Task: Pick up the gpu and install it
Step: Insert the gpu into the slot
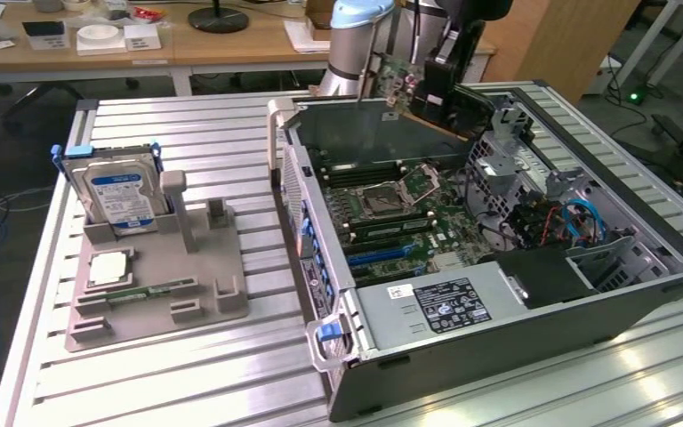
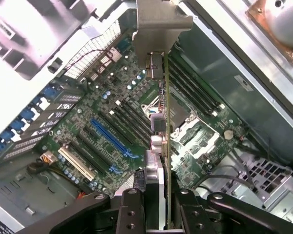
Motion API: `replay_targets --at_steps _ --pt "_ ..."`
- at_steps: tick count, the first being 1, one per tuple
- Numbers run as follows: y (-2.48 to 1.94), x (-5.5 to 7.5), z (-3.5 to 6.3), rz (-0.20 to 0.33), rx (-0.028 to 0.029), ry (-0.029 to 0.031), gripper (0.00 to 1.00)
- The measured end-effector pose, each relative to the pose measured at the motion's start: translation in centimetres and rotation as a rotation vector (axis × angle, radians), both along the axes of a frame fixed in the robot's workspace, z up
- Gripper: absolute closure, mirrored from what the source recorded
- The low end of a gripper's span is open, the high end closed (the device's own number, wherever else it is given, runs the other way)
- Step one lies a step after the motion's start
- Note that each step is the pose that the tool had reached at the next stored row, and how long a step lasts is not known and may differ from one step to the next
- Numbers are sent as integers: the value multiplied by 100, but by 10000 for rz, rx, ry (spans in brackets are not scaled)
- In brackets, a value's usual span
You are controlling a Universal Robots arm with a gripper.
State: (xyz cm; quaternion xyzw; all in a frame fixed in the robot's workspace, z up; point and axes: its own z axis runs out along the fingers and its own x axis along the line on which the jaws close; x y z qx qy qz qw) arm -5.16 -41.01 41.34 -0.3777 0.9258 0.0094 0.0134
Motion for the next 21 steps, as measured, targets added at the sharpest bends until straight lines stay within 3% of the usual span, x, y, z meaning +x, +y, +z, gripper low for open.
replay_targets --at_steps 4,6,21 --pt "0 0 0 566 8 0 72" --pt "0 0 -1 1264 16 -1 72" --pt "0 0 0 2979 35 0 72"
